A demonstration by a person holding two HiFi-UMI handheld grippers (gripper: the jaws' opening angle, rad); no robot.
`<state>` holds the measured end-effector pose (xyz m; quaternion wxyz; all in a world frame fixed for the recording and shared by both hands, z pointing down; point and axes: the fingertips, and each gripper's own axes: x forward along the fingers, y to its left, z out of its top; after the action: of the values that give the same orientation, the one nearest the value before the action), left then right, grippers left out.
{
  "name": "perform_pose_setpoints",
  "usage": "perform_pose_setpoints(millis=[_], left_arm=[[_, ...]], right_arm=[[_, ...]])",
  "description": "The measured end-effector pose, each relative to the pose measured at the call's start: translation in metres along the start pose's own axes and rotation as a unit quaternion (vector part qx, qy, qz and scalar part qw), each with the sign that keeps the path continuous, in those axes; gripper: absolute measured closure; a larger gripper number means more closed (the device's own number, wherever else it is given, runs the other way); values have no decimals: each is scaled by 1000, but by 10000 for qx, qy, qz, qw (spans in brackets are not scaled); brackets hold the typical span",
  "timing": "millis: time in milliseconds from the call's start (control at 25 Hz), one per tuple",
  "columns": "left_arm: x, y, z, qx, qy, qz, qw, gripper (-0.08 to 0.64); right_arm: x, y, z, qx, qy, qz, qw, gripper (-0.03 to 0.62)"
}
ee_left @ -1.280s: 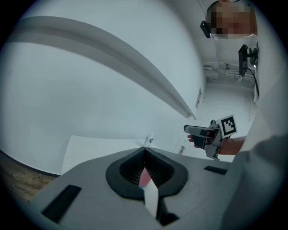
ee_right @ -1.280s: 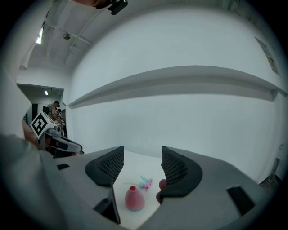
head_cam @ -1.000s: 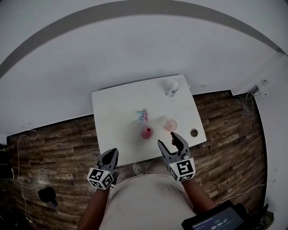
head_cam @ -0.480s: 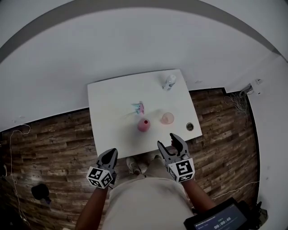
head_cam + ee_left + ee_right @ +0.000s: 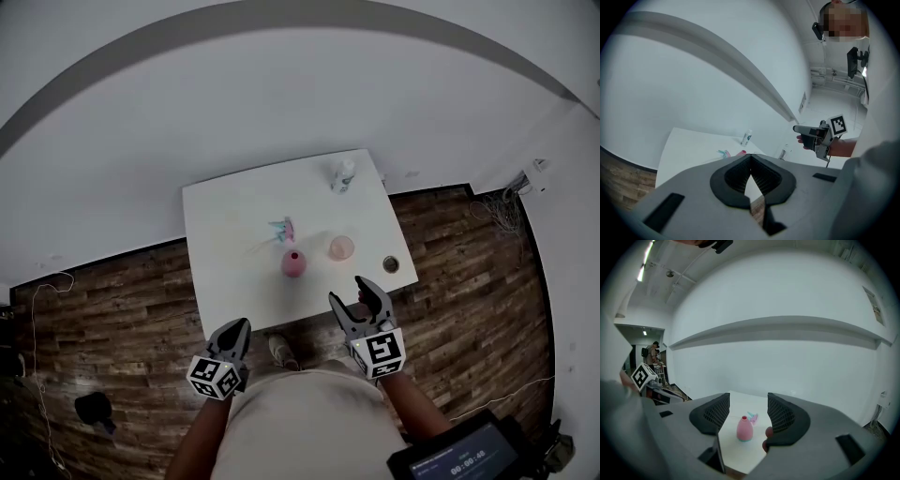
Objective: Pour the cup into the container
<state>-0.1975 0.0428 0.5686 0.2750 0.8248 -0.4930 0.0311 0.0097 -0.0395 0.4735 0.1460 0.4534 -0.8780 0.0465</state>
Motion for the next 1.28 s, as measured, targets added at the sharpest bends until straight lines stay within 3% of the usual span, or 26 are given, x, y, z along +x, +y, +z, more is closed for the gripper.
perform_pose_setpoints(millis=[360,640,840,1280], left_arm=[[6,-58,-5,75,-82,165,9998,551],[-4,-105,-19,-24,-234,474,9986,551],[-12,-152,-40,19,-213,479,9986,551],[-40,-219,-85,128,-93,666,9977,551]], right_arm=[[-71,-47,-38,267,124,-157,9994,333],[-130,-72,-38,183,-66,-89,9998,333],[-170,-84,-50,300,-95,-127,9994,333],[-241,-69,-58,399,-471,382,9974,333]])
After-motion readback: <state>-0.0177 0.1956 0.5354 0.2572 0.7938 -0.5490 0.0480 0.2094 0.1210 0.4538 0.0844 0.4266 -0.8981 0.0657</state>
